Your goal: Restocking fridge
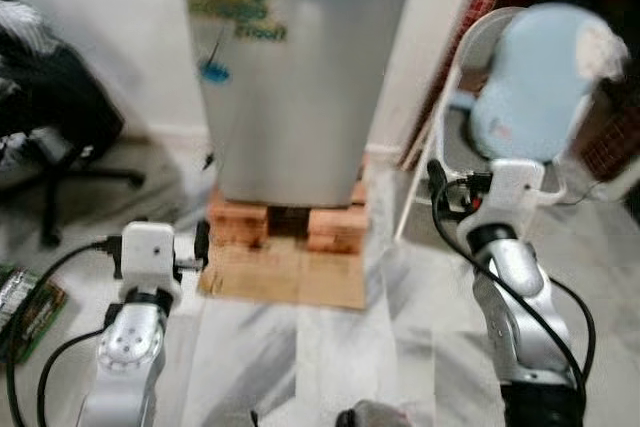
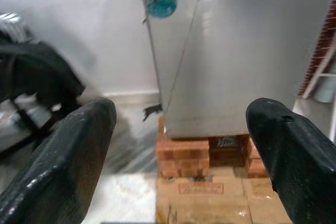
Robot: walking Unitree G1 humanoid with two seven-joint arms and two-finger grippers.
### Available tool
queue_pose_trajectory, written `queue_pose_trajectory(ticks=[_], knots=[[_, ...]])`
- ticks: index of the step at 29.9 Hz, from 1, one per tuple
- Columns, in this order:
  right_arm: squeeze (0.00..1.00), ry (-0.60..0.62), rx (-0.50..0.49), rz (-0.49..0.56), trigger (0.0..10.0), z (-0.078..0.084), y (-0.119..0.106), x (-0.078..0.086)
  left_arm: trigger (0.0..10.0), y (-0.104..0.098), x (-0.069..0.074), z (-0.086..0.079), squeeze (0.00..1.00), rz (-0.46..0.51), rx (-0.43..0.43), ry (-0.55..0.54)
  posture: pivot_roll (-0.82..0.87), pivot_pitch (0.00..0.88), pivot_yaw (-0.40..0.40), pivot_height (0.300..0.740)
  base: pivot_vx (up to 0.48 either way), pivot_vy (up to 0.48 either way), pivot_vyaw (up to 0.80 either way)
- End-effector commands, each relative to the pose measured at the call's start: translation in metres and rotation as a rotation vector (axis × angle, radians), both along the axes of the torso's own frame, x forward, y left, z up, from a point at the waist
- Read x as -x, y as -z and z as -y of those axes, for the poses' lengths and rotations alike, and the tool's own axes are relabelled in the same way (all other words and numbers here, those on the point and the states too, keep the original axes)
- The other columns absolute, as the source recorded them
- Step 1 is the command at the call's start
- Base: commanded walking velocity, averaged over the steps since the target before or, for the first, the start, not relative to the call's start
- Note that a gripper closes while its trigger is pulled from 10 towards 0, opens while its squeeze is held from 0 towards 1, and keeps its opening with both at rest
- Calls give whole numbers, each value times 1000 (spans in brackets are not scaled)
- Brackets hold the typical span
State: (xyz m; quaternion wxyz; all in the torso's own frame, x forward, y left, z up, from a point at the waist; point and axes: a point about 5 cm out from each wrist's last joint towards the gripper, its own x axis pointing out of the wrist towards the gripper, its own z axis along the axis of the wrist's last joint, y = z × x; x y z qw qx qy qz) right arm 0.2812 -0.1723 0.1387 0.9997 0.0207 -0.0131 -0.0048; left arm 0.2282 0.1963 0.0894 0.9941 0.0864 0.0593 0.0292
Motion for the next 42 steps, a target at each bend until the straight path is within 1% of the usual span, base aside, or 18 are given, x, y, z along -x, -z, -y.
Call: queue_pose_trajectory(ticks=[1, 5, 6, 9, 12, 29, 32, 37, 42], knots=[[0, -11, -5, 10, 10000, -6, -5, -2, 10000, 0, 0, -6, 0, -6, -4, -26, 2, 70, -47, 740, 0, 472, -800], [0, -11, -7, 7, 10000, -6, -5, -3, 10000, 0, 0, -5, 0, -4, -2, -27, 4, 71, -48, 740, 0, 472, -800], [0, -11, -7, 6, 10000, -7, -4, -3, 10000, -1, -1, -5, 0, 11, 12, -22, 4, 71, -48, 740, 0, 0, -800], [0, -15, -10, 7, 10000, -8, -5, -3, 10000, -3, 0, -3, 0, 28, 8, 3, 4, 71, -48, 740, 0, 0, -800], [0, -17, -13, 8, 10000, -9, -5, -4, 10000, -4, 0, -2, 0, 27, 23, 17, 7, 72, -48, 740, 0, 0, -800], [0, -6, -24, 10, 10000, -8, -6, -6, 10000, -4, -3, -2, 0, 32, 19, 25, 4, 68, -40, 740, 0, 0, -800], [0, -4, -24, 8, 10000, -8, -6, -5, 10000, -4, -3, -1, 0, 30, 36, 41, 3, 70, -39, 740, 0, 0, -800], [0, 0, -17, 0, 10000, -5, -4, -3, 10000, -3, -2, -1, 0, 13, 52, 35, 3, 73, -39, 740, 0, 0, -800], [0, 0, -20, 0, 10000, -6, -5, -4, 10000, -3, -1, -1, 0, 17, 57, 42, 2, 78, -40, 740, 0, 55, -800]])
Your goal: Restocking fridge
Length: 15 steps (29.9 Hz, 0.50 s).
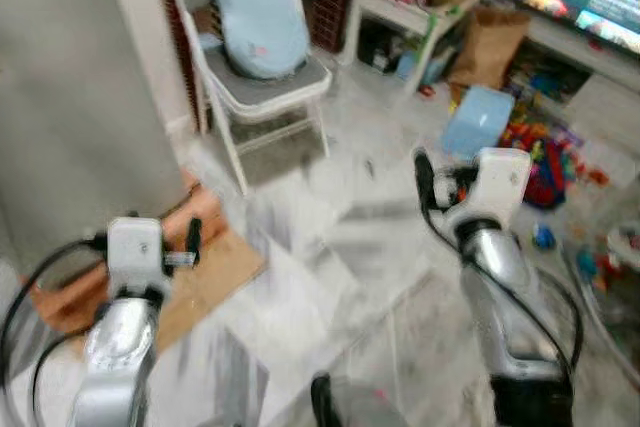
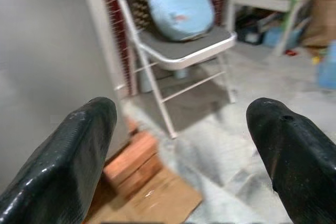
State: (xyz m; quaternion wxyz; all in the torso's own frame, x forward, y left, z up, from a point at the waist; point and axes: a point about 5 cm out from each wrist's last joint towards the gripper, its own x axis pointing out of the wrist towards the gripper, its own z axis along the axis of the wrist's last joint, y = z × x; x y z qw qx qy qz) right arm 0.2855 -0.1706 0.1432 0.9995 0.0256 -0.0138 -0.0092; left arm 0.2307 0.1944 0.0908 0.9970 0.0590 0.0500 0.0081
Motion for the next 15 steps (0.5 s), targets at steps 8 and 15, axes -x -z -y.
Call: queue_pose_trajectory(ticks=[8, 15], knots=[[0, -14, -10, -5, 10000, -5, 0, 0, 10000, -2, 2, -2, 0, -1, -2, 6, 4, 83, -41, 740, 0, 99, -800], [0, -15, -12, -7, 10000, -5, 0, 0, 10000, -2, 2, -1, 0, 0, -6, 13, 6, 83, -41, 740, 0, 0, -800]])
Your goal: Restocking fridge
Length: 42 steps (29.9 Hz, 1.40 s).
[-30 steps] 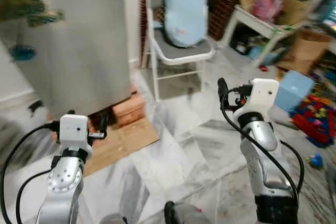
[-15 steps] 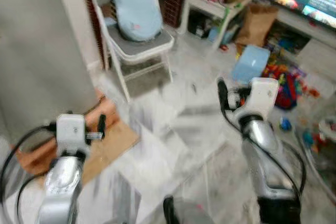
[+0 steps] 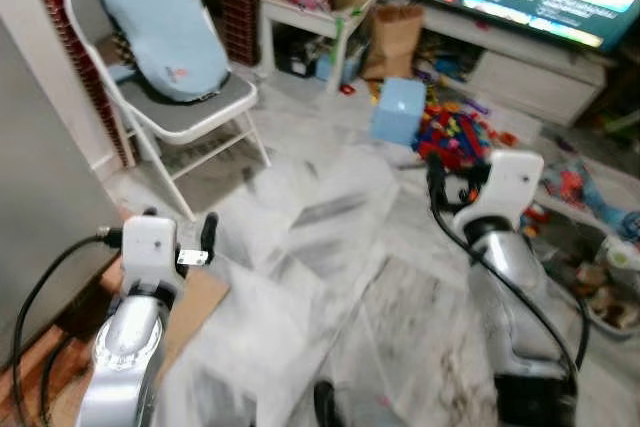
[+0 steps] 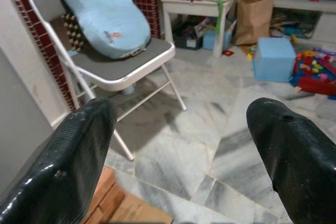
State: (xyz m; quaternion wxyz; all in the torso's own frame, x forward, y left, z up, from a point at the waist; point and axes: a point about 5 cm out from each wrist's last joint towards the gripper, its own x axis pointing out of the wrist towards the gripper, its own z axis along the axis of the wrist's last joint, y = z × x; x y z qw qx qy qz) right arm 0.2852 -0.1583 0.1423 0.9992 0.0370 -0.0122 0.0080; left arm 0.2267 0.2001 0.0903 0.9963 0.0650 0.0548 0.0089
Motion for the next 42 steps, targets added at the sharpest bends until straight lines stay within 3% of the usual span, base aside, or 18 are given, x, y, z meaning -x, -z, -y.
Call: queue_pose_trajectory(ticks=[1, 27, 42], knots=[[0, 19, 11, -5, 10000, 7, -1, -1, 10000, -2, -2, 5, 0, 9, 6, 15, 6, 83, -41, 740, 0, 0, -800], [0, 24, 8, -9, 10000, 7, 0, -3, 10000, -5, -4, 11, 0, 28, 29, 62, 5, 74, -42, 740, 9, 0, -800], [0, 35, 12, 6, 10000, 7, -2, -4, 10000, -6, -6, 13, 0, 37, 20, 81, -5, 87, -33, 740, 309, 327, -800]])
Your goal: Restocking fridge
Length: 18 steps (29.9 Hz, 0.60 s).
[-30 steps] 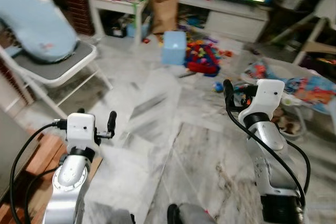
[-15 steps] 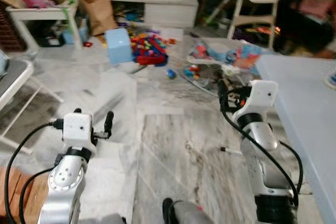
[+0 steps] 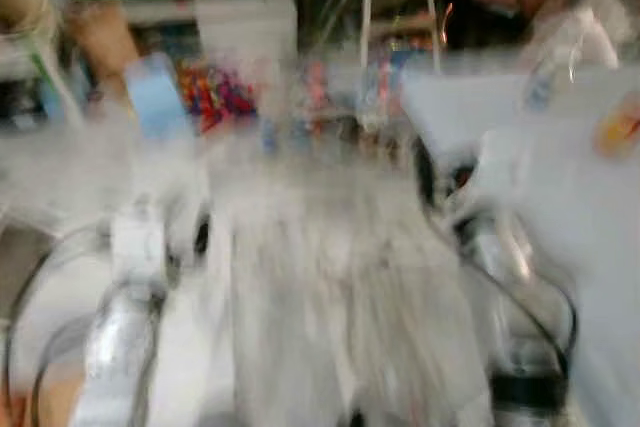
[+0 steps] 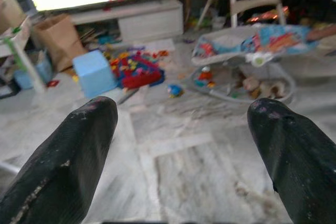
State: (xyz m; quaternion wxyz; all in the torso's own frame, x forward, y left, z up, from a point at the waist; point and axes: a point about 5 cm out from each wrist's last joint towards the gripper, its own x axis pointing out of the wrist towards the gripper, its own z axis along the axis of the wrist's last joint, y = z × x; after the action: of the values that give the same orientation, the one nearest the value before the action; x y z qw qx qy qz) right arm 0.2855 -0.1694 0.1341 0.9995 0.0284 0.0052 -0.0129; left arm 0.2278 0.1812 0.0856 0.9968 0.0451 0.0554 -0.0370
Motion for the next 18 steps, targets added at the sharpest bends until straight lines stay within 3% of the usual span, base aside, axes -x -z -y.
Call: queue_pose_trajectory(ticks=[1, 11, 18], knots=[[0, -6, -4, 42, 10000, -4, -10, -4, 10000, -11, -5, -6, 0, 45, -23, -9, -5, 87, -33, 740, 337, 341, -800], [0, -3, 1, 81, 10000, -8, -22, -15, 10000, -18, -12, -1, 0, 83, -36, -5, -9, 107, -31, 740, 308, 359, -398], [0, 18, 29, 83, 10000, -7, -21, -15, 10000, -14, -9, 3, 0, 71, -30, -3, -13, 115, -32, 740, 0, 0, -800]])
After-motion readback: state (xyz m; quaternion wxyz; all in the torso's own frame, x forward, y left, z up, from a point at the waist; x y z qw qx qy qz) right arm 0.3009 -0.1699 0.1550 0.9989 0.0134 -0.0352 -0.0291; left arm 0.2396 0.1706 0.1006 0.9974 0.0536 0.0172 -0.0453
